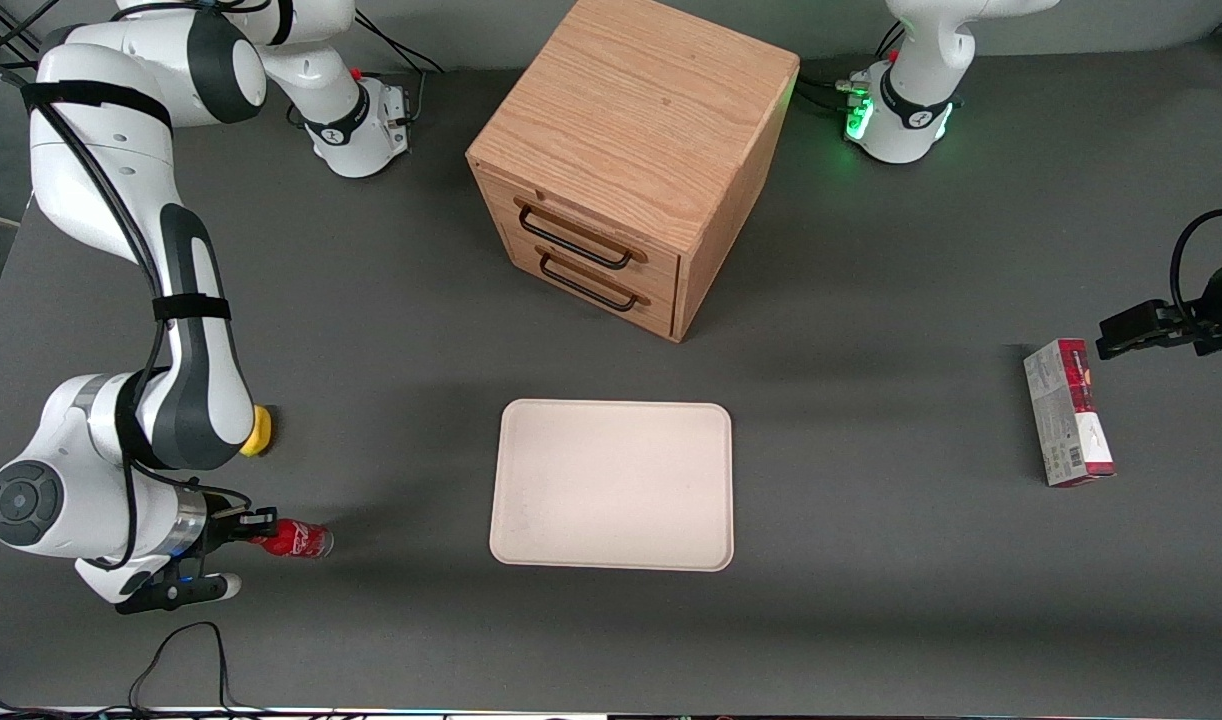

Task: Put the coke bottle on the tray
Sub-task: 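Lift the bottle with the right gripper and carry it toward the tray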

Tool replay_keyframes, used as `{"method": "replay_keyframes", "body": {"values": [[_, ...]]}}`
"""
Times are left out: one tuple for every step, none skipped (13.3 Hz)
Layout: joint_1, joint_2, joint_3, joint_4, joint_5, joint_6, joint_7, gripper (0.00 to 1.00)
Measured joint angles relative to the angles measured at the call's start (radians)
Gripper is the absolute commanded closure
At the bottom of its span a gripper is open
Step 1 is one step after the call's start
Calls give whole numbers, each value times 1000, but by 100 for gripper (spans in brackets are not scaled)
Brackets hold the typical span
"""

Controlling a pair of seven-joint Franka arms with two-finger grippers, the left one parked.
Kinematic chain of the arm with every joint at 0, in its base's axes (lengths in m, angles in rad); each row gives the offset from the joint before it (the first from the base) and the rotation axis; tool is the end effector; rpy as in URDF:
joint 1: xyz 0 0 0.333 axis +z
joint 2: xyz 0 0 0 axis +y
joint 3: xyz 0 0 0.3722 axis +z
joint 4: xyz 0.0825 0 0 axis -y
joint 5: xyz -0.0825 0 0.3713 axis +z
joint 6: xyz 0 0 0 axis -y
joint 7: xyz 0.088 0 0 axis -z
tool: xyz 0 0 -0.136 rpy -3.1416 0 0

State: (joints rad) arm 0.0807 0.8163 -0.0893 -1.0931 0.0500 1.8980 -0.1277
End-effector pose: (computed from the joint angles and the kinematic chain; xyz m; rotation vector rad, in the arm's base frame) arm 0.7915 0.0213 0.3466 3.1176 0.2038 -0.0153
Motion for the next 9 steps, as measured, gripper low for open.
{"method": "replay_keyframes", "body": {"values": [[0,-10,0,9,0,-25,0,100],[1,-31,0,21,0,-74,0,100],[3,-62,0,37,0,-134,0,100],[6,-99,1,53,0,-197,0,100],[11,-142,2,66,0,-262,0,100],[19,-187,2,76,0,-325,0,100],[27,-230,2,81,0,-380,1,100],[33,-271,2,82,0,-425,1,100],[37,-314,2,78,0,-470,1,100]]}}
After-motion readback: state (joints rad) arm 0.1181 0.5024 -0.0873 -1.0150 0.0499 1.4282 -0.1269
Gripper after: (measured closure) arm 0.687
